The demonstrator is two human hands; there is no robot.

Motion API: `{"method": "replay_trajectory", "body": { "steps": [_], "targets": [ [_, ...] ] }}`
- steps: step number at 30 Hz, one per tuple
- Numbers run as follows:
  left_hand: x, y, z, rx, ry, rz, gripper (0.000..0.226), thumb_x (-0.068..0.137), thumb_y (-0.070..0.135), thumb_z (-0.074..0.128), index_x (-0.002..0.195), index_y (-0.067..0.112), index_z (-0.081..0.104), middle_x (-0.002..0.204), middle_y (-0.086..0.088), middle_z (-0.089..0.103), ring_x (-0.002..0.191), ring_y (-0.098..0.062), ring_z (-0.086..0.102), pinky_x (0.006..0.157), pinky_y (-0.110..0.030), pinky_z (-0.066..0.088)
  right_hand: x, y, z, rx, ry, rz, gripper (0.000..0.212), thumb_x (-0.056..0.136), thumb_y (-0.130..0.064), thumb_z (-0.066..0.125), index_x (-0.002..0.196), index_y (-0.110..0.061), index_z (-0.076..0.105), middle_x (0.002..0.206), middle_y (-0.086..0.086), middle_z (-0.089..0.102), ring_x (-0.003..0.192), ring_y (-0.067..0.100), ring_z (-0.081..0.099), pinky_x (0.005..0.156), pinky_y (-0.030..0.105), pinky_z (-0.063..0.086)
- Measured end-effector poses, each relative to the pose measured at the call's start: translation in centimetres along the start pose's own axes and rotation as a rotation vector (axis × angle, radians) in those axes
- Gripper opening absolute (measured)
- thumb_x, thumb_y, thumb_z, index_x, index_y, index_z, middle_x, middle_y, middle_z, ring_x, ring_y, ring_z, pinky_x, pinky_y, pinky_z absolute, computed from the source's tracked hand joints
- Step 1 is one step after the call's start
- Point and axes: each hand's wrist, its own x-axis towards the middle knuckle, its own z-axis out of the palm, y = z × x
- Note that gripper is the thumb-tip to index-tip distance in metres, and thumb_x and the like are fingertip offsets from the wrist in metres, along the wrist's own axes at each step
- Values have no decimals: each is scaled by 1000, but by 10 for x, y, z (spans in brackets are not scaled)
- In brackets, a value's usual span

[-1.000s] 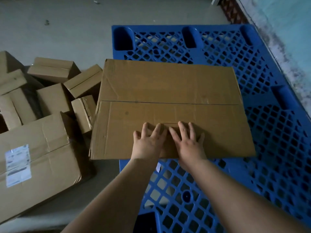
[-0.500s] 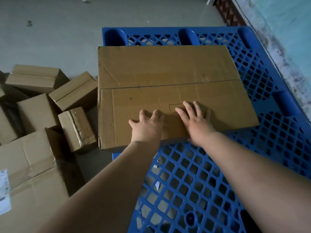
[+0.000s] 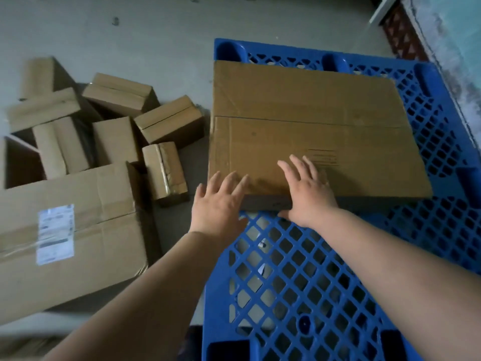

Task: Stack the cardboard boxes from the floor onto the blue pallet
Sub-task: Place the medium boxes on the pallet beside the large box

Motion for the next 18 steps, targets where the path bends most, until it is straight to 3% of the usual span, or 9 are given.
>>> {"method": "replay_trajectory", "body": {
  "steps": [5, 12, 18],
  "targets": [
    [-102, -68, -22, -55, 51, -247, 84, 75, 45, 62, 144, 32, 15, 151, 3, 25, 139, -24, 19, 110, -45, 27, -52, -112, 9, 22, 90, -246, 104, 71, -51, 71, 145, -29, -1, 157, -2, -2, 143, 24, -6, 112, 57, 9],
    [-265, -141, -16, -108, 70, -552, 86, 74, 43, 64, 143, 33, 14, 151, 2, 25, 137, -22, 22, 105, -44, 33, -144, -266, 55, 82, -92, -536, 106, 70, -50, 72, 145, -32, 0, 156, -7, -7, 142, 20, -11, 111, 59, 10],
    [-388, -197, 23, -162, 50, -793, 88, 73, 45, 66, 143, 34, 14, 152, 1, 24, 137, -25, 24, 105, -47, 33, -201, -359, 118, 20, -215, -629, 108, 66, -54, 73, 144, -33, 2, 156, -7, -4, 142, 19, -5, 110, 58, 18]
  ]
}}
